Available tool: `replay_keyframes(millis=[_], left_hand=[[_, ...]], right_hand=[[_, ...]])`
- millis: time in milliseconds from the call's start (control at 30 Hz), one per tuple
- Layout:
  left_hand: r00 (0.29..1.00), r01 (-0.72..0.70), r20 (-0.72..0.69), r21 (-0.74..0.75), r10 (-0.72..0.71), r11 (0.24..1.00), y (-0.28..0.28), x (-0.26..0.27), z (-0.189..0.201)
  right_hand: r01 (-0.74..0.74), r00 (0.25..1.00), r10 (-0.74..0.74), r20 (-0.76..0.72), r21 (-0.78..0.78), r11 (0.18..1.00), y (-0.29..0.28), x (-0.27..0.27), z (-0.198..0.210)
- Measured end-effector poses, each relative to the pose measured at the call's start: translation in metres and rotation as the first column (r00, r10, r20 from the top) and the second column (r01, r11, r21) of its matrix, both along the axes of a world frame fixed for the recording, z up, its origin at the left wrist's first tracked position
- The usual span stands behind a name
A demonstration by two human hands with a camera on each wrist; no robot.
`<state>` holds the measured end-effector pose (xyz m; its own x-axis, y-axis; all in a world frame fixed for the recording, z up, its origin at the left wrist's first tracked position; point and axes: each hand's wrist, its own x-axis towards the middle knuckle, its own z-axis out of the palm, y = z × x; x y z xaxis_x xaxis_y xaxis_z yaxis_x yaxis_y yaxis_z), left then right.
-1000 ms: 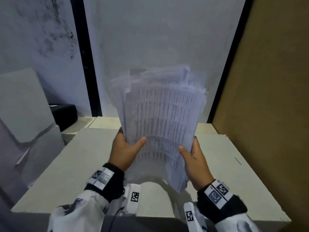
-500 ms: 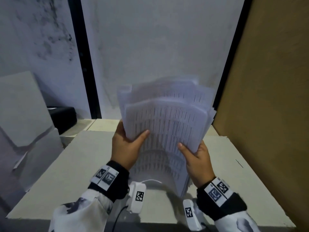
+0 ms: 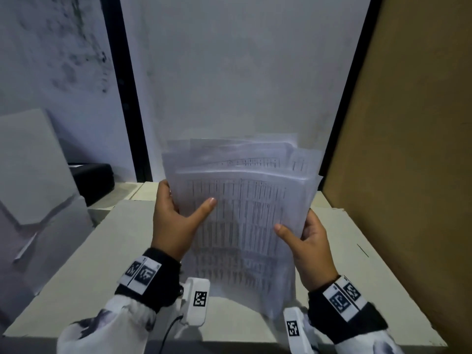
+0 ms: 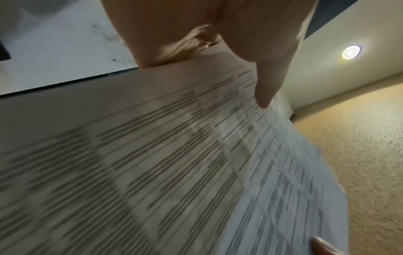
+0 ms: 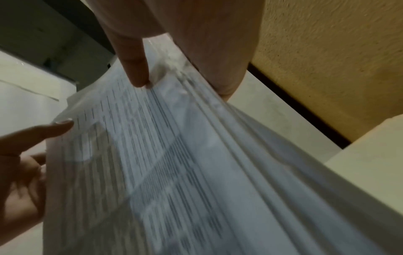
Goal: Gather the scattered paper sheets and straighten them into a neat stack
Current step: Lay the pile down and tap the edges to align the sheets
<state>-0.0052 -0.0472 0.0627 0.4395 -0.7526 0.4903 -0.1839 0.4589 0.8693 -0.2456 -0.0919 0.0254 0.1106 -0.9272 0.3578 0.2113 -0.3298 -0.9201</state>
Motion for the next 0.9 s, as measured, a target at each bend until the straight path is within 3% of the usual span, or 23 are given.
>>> replay_keyframes(millis=[167, 367, 533, 667, 900], left_hand=[[1.000, -0.006, 0.004, -0.126, 0.007, 0.992, -0.002, 0.012, 0.034], [0.966, -0.062, 0.232, -0.219, 0.114, 0.974, -0.009, 0.019, 0.060], [0.937, -0.071, 0.316, -0.255, 0.152, 0.964, -0.016, 0.022, 0.072], [0.940, -0.067, 0.304, -0.275, 0.153, 0.959, -0.017, 0.020, 0.072], [0.965, -0.091, 0.211, -0.283, 0.154, 0.955, -0.019, 0.017, 0.069]], right_hand=[[-0.024, 0.998, 0.028, 0.063, -0.066, 0.998, -0.001, 0.004, 0.032], [0.013, 1.000, -0.007, 0.031, -0.183, 0.983, 0.006, 0.008, 0.063], [0.082, 0.996, -0.075, 0.042, -0.239, 0.967, 0.002, 0.006, 0.088], [0.211, 0.965, -0.258, -0.052, -0.430, 0.878, -0.006, 0.008, 0.102], [0.238, 0.946, -0.317, -0.070, -0.514, 0.824, -0.010, 0.011, 0.099]])
